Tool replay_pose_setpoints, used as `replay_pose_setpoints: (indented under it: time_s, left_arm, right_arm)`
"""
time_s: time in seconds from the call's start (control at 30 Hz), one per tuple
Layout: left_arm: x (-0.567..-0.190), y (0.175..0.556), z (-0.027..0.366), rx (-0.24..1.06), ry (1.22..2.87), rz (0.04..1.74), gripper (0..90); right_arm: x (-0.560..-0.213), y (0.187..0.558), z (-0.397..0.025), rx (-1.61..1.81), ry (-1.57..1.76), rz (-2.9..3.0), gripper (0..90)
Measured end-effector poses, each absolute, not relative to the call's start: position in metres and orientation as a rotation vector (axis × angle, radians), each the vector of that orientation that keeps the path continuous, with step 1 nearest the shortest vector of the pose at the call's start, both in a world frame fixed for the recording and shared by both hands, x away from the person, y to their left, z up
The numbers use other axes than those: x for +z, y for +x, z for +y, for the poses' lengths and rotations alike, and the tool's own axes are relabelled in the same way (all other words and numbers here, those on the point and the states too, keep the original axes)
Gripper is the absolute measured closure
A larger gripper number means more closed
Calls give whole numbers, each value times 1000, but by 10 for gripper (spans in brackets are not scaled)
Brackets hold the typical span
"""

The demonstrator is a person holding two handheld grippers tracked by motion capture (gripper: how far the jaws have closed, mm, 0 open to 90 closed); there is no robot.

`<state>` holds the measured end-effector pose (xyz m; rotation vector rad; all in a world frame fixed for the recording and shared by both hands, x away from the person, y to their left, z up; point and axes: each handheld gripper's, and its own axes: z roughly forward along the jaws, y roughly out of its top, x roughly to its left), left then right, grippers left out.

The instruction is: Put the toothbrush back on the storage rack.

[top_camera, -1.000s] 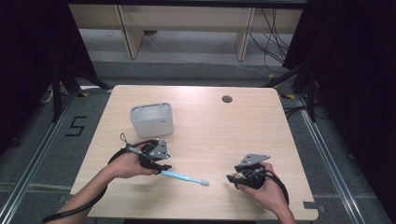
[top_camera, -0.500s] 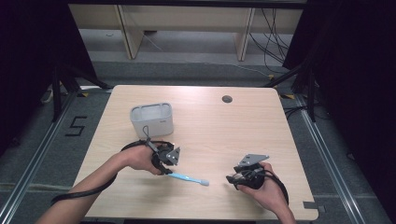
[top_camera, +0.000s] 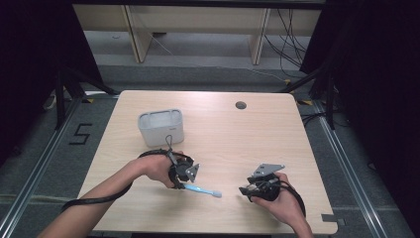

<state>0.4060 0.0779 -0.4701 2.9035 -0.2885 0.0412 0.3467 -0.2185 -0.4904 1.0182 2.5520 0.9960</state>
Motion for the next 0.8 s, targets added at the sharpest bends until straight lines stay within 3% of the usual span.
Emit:
replay_pose_setpoints:
  time_s: [0.8]
  left_arm:
    - [-478, 408, 49, -32, 2916, -310, 752]
  right_arm:
    - [-490, 347, -222, 1001, 1004, 2547, 490]
